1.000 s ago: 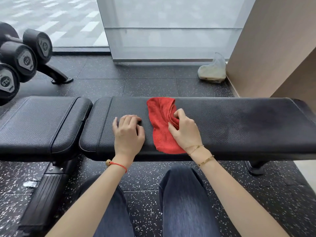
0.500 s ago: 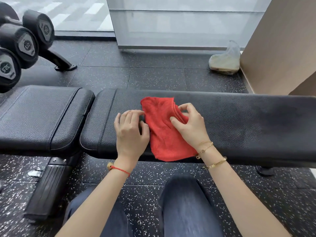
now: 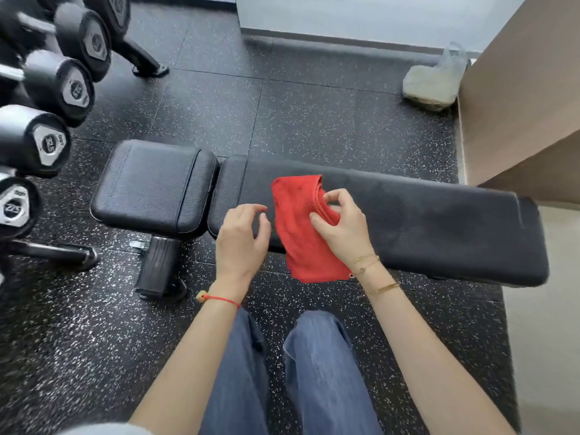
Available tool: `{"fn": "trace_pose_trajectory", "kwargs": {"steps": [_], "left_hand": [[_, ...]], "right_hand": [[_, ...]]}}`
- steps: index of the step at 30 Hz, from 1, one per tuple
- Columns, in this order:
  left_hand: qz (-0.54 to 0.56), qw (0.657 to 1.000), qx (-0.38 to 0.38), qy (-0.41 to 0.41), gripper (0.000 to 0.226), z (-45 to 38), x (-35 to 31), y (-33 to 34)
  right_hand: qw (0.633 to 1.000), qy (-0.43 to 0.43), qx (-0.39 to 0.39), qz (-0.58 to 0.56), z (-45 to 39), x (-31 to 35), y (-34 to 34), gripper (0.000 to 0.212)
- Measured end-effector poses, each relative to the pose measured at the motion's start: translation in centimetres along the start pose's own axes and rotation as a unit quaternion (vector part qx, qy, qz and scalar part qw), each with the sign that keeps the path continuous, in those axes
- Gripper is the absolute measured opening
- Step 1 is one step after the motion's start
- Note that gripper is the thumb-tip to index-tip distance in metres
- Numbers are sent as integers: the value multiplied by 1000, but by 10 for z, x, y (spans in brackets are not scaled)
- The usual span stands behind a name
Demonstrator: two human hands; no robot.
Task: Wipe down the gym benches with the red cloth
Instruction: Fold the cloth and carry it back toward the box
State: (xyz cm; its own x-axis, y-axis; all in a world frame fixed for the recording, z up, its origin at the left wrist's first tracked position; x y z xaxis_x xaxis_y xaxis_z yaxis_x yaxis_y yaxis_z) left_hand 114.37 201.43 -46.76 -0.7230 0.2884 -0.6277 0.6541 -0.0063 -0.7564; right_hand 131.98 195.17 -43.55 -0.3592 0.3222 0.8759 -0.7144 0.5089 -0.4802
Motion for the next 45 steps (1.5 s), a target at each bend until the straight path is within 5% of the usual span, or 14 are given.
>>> {"fn": "trace_pose_trajectory", "kwargs": {"steps": [16,30,45], "left_hand": [[-41,998,-33,-23,19,86,-195,-321],[-50,980,-163,-106,21,184,-222,-380],[-98,912,-294,-268,21,339,-180,-463]], "right_hand": [[995,4,67,-79,125,279,-173,21],[984,-37,150,-89,182,306,-197,22],[932,-146,320,-84,312,364,-122,23]]}}
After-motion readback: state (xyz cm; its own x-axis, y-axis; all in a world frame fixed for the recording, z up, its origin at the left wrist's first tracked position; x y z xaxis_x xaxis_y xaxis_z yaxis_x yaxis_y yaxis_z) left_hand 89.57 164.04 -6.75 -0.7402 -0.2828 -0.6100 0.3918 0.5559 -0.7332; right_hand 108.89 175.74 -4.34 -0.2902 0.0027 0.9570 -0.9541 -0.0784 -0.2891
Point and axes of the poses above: each hand's wrist, its own z-axis away from the middle knuckle, its own y-axis out of the palm, x = y × z, the point moved 1 cm from there along -z, towards the middle knuckle, and after that the axes turned 8 degrees about -x, right-handed, at the moved point
